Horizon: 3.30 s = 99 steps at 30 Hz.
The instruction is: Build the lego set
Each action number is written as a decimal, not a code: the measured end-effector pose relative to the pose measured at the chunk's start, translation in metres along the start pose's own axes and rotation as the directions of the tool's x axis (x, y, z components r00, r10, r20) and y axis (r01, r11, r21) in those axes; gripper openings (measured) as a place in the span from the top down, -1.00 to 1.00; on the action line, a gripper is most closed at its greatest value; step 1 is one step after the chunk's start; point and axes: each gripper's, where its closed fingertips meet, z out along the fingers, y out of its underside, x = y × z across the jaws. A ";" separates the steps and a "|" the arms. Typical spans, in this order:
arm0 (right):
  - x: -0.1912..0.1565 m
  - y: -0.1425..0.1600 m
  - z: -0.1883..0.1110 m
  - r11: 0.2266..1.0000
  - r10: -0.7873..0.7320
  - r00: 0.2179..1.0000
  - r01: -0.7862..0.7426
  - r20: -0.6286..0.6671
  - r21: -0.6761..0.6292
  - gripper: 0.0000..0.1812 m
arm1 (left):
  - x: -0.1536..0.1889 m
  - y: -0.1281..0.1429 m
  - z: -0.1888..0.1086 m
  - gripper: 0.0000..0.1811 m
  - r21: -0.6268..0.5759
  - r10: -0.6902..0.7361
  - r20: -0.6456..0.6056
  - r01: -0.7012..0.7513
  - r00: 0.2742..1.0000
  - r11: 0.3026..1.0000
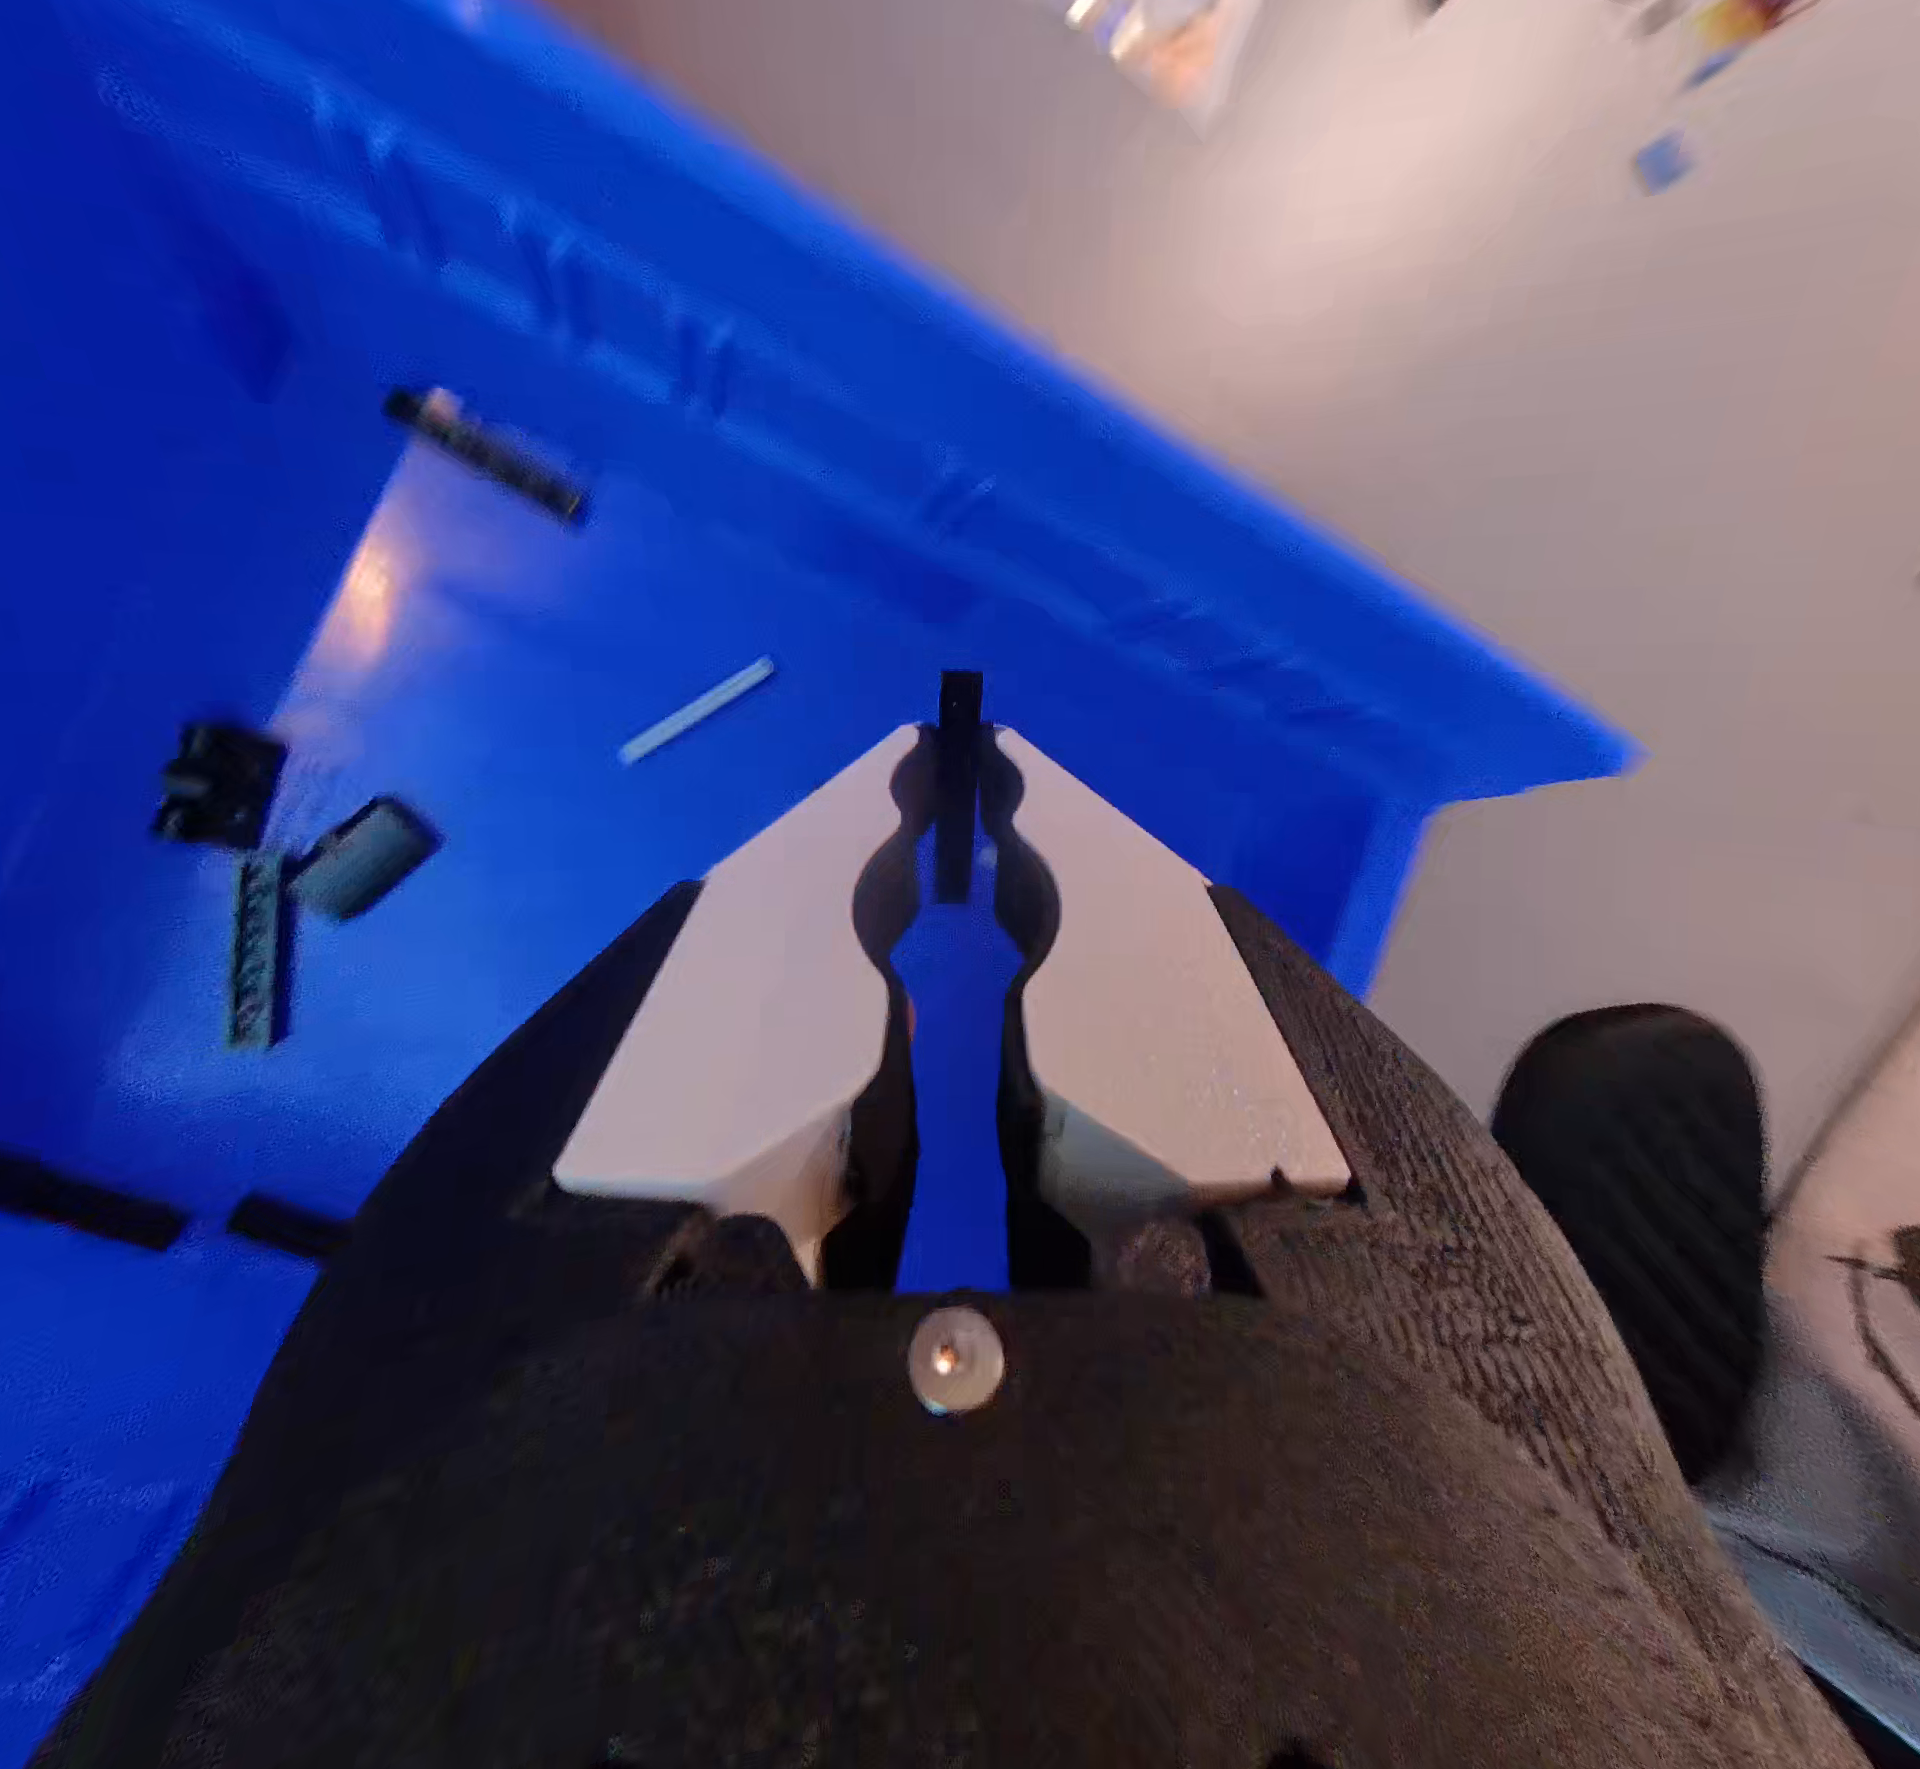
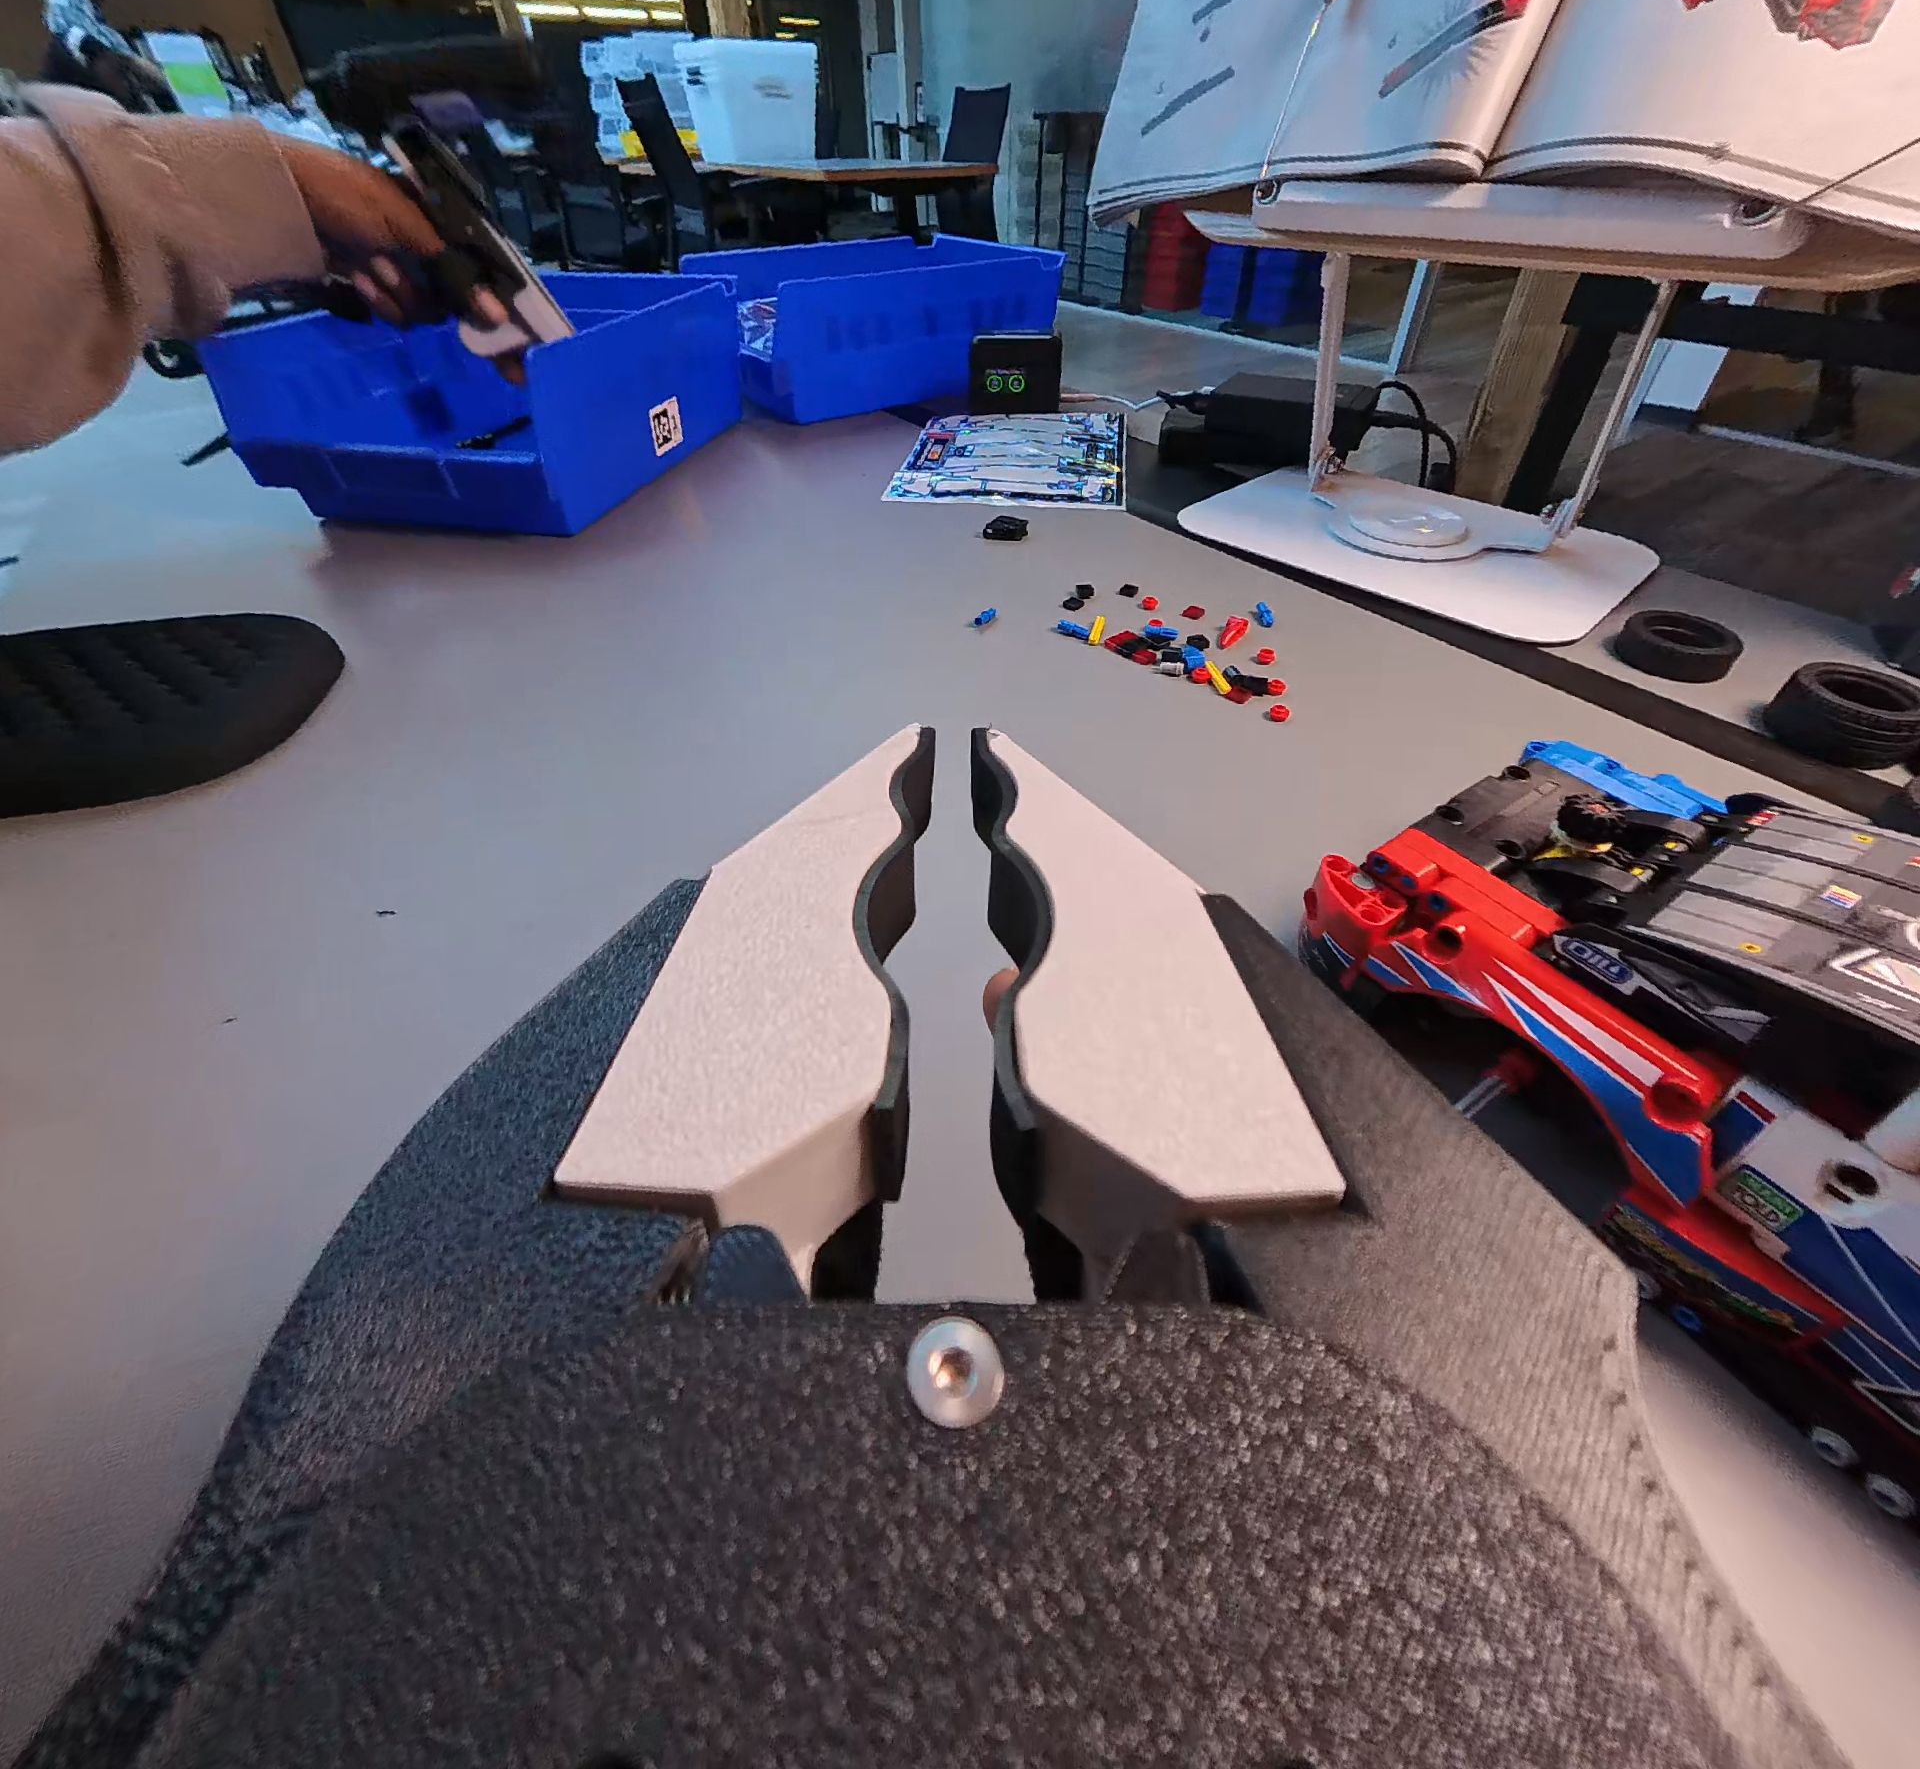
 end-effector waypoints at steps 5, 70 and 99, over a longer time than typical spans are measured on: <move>-0.005 0.003 0.004 0.999 -0.041 0.999 0.041 0.011 -0.025 0.95 | 0.141 -0.058 -0.103 0.95 0.671 0.463 -0.438 -0.063 0.771 0.739; -0.007 0.026 0.027 0.961 -0.245 0.969 0.238 -0.037 -0.144 0.97 | -0.054 0.122 -0.040 0.33 -0.763 0.549 0.047 -0.324 0.835 0.559; -0.003 0.028 0.026 0.961 -0.244 0.969 0.236 -0.041 -0.147 0.98 | 0.059 0.040 -0.036 0.57 -0.391 0.670 -0.082 -0.643 0.737 0.659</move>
